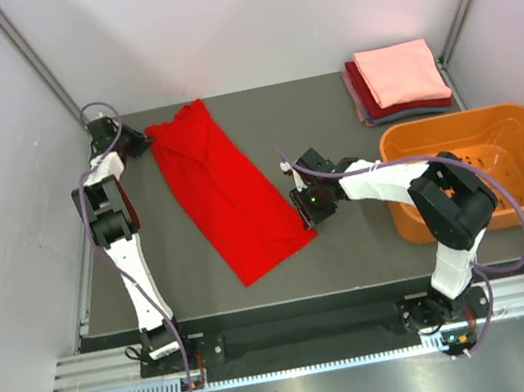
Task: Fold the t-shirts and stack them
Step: Fold the tshirt
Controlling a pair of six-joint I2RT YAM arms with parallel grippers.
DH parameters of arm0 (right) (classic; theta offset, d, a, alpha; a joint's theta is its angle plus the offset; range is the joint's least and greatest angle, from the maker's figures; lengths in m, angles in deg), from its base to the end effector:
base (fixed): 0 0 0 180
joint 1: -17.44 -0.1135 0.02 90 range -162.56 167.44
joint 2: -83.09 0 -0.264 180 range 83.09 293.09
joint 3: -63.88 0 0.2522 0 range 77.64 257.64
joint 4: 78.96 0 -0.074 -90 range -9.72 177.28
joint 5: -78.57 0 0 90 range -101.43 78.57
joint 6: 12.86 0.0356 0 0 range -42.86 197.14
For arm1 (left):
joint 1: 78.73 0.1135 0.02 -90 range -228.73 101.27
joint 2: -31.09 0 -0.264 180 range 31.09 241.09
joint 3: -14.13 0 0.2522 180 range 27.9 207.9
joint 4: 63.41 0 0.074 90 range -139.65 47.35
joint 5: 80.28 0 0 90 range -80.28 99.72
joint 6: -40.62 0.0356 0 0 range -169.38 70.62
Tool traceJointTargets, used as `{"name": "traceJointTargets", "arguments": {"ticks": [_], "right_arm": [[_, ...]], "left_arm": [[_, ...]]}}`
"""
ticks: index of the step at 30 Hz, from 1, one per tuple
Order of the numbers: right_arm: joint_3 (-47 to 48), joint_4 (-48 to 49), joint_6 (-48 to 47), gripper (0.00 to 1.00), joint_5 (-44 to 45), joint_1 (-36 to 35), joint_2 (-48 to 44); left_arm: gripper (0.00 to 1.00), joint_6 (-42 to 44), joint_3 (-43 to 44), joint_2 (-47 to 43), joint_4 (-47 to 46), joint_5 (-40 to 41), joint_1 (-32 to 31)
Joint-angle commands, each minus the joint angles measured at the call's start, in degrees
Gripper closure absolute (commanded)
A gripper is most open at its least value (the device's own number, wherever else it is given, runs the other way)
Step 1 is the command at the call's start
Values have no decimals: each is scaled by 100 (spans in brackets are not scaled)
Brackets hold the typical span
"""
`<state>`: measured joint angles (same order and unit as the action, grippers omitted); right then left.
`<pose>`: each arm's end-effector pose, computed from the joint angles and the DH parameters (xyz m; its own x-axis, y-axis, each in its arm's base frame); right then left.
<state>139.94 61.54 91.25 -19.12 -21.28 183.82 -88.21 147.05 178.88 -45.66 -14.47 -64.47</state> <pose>0.2669 0.2201 0.1693 -0.8433 -0.3664 -0.3932 -0.4741 0.8518 0.2230 0.5626 0.1279 0.1321 -0.4758 -0.7111 -0.5176 -0.2420 0.6717 -0.7002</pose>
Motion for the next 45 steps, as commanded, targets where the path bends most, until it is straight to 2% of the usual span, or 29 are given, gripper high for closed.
{"name": "traceJointTargets", "arguments": {"ticks": [1, 6, 7, 8, 10, 22, 29, 37, 45], "right_arm": [[-43, 385, 39, 66, -225, 75, 131], [-262, 499, 136, 73, -260, 66, 35], [-358, 534, 171, 86, -260, 66, 9], [-420, 561, 197, 93, -269, 75, -35], [-656, 675, 302, 100, -269, 66, -193], [-2362, 1070, 1382, 100, 162, -100, -1626], [-2943, 1036, 2192, 100, 609, -838, -2250], [-3452, 1359, 3341, 100, 1058, -1331, -2681], [-3322, 1739, 3907, 100, 1295, -1727, -2348]], "left_arm": [[100, 139, 47, 180, -144, 10, 15], [100, 95, 55, 163, -170, -34, -2], [100, 86, 47, 163, -170, -34, -11], [100, 86, 47, 154, -162, -42, -20], [100, 103, 12, 145, -144, -51, -81], [100, 165, -735, -285, -355, -86, -757], [100, 323, -701, -303, -610, -104, -1311], [100, -89, 396, 268, -505, 1, -1400], [100, 59, 1452, 708, -12, 572, -1347]]}}
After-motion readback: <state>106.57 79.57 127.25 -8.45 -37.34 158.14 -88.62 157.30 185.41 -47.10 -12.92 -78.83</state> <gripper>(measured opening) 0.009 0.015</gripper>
